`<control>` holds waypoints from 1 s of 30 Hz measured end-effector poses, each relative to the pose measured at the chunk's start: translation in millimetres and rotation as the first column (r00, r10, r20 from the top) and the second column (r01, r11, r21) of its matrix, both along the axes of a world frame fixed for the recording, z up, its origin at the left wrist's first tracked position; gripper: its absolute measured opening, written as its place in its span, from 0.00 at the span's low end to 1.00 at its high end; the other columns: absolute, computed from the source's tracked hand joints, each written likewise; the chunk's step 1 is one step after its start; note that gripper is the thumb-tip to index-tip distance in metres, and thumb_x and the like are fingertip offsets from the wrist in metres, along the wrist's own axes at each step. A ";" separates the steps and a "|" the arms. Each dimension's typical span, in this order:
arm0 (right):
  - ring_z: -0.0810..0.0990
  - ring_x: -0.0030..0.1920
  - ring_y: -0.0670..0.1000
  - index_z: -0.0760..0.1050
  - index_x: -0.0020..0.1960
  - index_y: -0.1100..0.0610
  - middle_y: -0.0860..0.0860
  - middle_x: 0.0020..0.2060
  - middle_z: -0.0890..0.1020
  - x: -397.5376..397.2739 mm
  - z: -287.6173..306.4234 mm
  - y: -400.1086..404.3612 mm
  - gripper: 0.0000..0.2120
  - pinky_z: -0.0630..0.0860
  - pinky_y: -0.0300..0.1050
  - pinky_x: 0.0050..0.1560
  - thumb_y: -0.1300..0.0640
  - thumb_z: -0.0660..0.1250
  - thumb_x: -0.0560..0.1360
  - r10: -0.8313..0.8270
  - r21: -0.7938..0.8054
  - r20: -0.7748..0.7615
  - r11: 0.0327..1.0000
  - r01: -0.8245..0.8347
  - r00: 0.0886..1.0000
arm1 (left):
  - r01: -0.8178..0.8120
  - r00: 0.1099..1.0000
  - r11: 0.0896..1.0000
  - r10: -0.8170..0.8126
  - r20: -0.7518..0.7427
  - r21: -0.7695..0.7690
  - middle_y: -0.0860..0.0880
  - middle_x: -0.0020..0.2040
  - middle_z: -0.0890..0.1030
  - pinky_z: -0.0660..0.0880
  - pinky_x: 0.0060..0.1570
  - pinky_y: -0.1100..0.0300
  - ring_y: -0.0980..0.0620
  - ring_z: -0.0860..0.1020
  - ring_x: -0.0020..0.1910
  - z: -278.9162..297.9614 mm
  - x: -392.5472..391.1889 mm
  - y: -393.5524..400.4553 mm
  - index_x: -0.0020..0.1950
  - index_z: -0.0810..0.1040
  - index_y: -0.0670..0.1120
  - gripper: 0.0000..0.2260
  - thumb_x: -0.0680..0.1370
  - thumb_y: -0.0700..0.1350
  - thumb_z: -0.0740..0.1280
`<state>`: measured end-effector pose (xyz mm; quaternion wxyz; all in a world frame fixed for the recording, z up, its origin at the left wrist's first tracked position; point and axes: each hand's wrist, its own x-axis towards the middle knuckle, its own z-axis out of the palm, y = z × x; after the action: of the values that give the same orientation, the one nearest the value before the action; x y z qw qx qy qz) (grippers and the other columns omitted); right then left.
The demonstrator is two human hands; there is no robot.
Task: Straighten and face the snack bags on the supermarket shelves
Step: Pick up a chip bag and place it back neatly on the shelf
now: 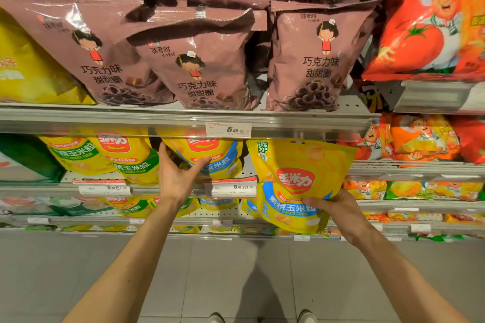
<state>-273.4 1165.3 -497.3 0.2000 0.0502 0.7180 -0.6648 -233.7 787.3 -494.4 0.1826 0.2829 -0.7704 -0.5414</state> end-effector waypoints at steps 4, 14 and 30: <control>0.88 0.49 0.54 0.83 0.56 0.51 0.52 0.51 0.89 4.5 -2.8 -4.4 0.23 0.83 0.53 0.49 0.56 0.81 0.61 0.001 -0.034 0.027 0.999 0.000 1.000 | 0.014 1.000 0.997 -0.013 -0.010 0.075 0.47 0.74 0.73 0.72 0.72 0.44 0.51 0.72 0.73 1.6 2.9 2.5 0.83 0.51 0.48 0.66 0.56 0.71 0.81; 0.88 0.51 0.53 0.81 0.62 0.53 0.51 0.52 0.88 -8.6 -3.0 -12.9 0.24 0.83 0.44 0.44 0.60 0.78 0.66 0.016 -0.092 0.045 0.996 -0.011 0.999 | -0.002 1.000 0.990 0.000 0.016 0.143 0.48 0.82 0.62 0.68 0.75 0.48 0.48 0.65 0.78 -0.7 10.9 4.9 0.84 0.48 0.48 0.57 0.67 0.57 0.82; 0.86 0.57 0.54 0.79 0.67 0.55 0.52 0.58 0.87 -27.6 -1.7 -22.5 0.24 0.81 0.51 0.56 0.65 0.76 0.72 0.026 -0.184 0.054 0.983 -0.016 0.998 | 0.298 0.946 0.954 -0.298 0.128 0.019 0.51 0.50 0.82 0.74 0.49 0.64 0.61 0.81 0.50 -2.8 23.3 66.0 0.57 0.75 0.54 0.18 0.74 0.58 0.77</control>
<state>-300.9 1142.8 -499.0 0.2310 0.0428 0.6484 -0.7241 -210.4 853.3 -497.2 0.0485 0.1978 -0.8146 -0.5431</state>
